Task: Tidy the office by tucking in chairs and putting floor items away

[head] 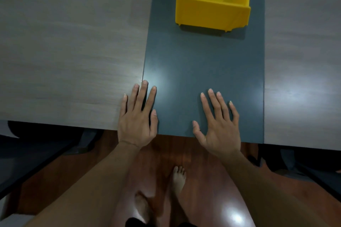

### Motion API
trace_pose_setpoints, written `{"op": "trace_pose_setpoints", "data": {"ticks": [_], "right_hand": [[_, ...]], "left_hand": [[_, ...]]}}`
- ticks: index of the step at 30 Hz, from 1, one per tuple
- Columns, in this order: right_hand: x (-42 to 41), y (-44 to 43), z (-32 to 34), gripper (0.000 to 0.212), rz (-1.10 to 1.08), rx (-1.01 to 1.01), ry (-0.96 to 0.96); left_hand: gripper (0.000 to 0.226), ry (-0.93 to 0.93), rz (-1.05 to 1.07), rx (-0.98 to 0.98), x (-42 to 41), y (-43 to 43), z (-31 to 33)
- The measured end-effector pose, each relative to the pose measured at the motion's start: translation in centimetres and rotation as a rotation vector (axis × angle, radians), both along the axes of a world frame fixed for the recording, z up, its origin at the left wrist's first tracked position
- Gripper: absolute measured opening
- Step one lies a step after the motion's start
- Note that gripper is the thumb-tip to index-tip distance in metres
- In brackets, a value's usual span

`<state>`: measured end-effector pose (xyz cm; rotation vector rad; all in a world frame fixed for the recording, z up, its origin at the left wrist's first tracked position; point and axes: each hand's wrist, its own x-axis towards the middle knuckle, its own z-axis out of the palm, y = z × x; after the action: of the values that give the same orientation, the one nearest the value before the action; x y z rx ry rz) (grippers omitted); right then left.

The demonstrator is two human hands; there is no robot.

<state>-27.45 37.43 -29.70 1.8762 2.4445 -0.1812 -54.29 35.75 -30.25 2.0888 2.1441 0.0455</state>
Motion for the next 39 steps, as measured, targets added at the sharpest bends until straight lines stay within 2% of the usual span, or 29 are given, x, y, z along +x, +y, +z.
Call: {"op": "trace_pose_setpoints", "data": {"ticks": [5,9,13,16,22,30,35,39], "right_hand": [[-0.1,-0.2,0.3,0.078,-0.003,-0.021,0.057],[-0.5,0.0,2.6,0.081,-0.056,-0.214,0.149],[-1.6,0.9,9.4,0.092,-0.142,-0.41,0.216],[-2.4,-0.4,15.8,0.091,-0.153,-0.398,0.264],[-3.0,-4.5,24.1,0.084,-0.153,-0.359,0.36],[-4.3,-6.4,28.2,0.077,-0.052,-0.283,0.354],[-9.1,-5.8,30.8,0.081,0.071,-0.277,0.385],[-15.8,-6.7,32.1,0.089,0.27,-0.301,0.411]], "left_hand": [[0.072,-0.018,0.006,0.024,0.0,-0.2,-0.1],[0.063,-0.112,-0.049,-0.112,-1.1,-0.1,1.4],[0.06,-0.262,0.009,-0.401,-3.2,1.0,7.9],[0.061,-0.309,0.092,-0.435,-4.1,-1.0,14.3],[0.063,-0.363,0.191,-0.344,-5.4,-8.2,23.7],[0.058,-0.336,0.249,-0.188,-9.2,-13.0,28.9],[0.054,-0.407,0.32,0.006,-12.8,-16.2,31.8],[0.053,-0.403,0.394,0.137,-15.0,-22.1,33.6]]}}
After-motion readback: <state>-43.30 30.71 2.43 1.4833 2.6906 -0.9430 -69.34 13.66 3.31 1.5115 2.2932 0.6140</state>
